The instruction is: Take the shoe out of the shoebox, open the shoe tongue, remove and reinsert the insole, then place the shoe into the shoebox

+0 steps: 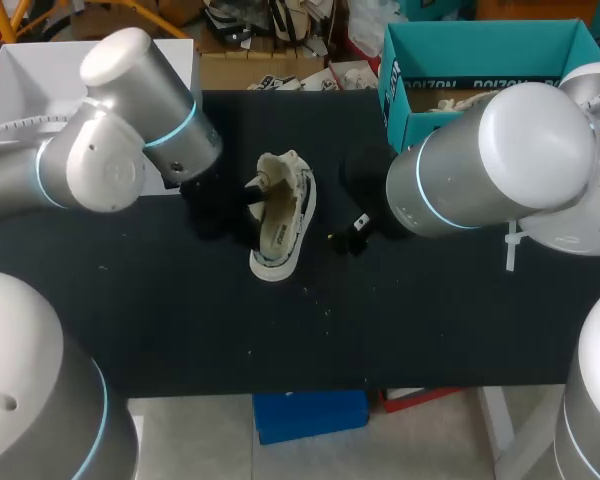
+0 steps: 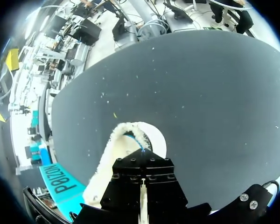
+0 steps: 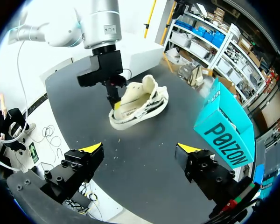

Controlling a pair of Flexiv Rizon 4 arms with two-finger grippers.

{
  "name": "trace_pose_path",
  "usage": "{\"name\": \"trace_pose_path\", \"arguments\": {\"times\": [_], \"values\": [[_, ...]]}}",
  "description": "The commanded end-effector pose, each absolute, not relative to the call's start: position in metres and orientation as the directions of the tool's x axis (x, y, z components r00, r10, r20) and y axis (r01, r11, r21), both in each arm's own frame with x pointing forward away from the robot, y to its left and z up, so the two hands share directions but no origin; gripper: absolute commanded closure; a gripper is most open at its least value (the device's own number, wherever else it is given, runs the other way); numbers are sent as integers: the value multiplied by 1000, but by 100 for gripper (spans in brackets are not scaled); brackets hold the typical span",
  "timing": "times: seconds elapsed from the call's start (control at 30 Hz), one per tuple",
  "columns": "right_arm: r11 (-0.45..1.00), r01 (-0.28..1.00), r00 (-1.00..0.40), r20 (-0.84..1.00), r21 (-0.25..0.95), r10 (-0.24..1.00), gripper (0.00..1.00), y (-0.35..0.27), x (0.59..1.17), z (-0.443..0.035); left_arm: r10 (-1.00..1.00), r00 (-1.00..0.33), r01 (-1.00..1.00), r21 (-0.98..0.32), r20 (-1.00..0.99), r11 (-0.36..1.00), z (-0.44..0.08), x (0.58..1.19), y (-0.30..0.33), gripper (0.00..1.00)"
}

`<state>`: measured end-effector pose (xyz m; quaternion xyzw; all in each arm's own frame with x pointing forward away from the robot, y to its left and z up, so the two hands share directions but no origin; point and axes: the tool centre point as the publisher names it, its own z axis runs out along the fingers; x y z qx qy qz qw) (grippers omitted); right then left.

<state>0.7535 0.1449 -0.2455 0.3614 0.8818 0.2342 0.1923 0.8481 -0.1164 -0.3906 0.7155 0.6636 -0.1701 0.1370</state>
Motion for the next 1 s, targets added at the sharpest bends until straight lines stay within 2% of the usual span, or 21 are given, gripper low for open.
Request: {"name": "trace_pose_path", "arguments": {"times": [0.03,0.37,0.87,1.0], "values": [[628,546,-665,-169,554,728,0,144,753,-246,909,69,995,-39,-411,-93,-392,852,-125,100],[628,546,-665,-169,554,728,0,144,753,-246,924,111,976,-135,-367,-171,-378,842,-113,100],[628,546,-665,-169,554,728,0,144,753,-246,921,88,992,-52,-380,-117,-377,856,-125,100],[628,546,-665,-169,554,728,0,144,753,-246,926,129,991,3,-355,-137,-385,857,-131,100]]}}
